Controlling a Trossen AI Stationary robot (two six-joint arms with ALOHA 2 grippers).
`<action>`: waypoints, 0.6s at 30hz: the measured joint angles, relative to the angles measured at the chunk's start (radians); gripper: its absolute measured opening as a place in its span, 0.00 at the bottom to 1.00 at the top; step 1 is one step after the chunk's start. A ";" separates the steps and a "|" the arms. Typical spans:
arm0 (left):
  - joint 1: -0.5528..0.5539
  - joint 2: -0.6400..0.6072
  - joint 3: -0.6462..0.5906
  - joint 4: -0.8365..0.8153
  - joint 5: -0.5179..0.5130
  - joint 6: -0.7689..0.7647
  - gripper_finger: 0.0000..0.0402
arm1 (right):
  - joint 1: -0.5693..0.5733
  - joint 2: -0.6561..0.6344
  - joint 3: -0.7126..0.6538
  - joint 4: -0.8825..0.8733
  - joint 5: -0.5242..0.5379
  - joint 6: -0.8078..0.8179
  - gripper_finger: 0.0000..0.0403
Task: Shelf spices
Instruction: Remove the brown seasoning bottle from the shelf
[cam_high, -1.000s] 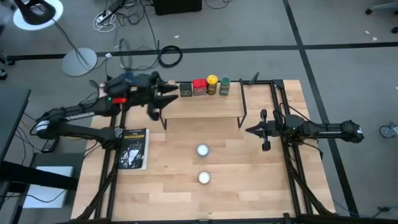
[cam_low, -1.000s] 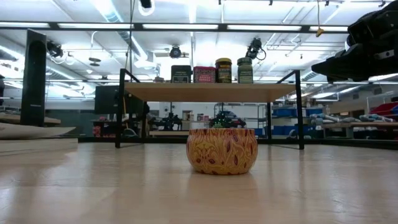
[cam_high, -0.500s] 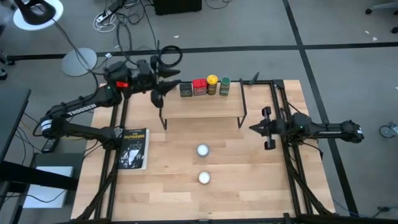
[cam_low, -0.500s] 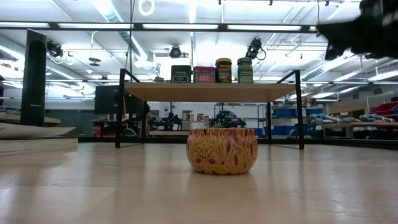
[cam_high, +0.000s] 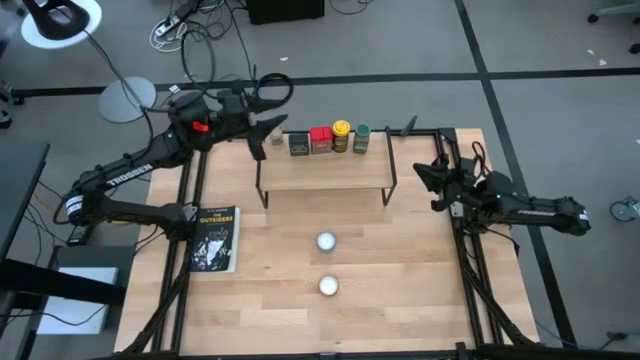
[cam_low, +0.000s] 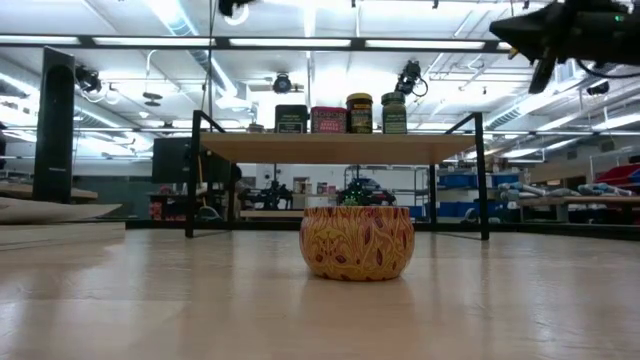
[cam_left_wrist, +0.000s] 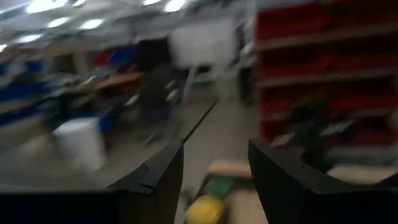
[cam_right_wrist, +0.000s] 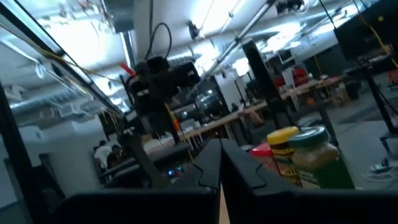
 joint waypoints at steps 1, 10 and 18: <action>0.011 0.000 0.000 -0.036 -0.048 0.004 0.46 | -0.010 0.023 0.020 -0.002 -0.017 -0.006 0.02; 0.136 0.035 -0.002 -0.380 -0.212 0.027 0.46 | -0.045 0.277 0.198 -0.008 -0.128 -0.205 0.02; 0.180 0.045 -0.001 -0.448 -0.177 0.160 0.48 | -0.044 0.394 0.279 0.058 -0.153 -0.154 0.02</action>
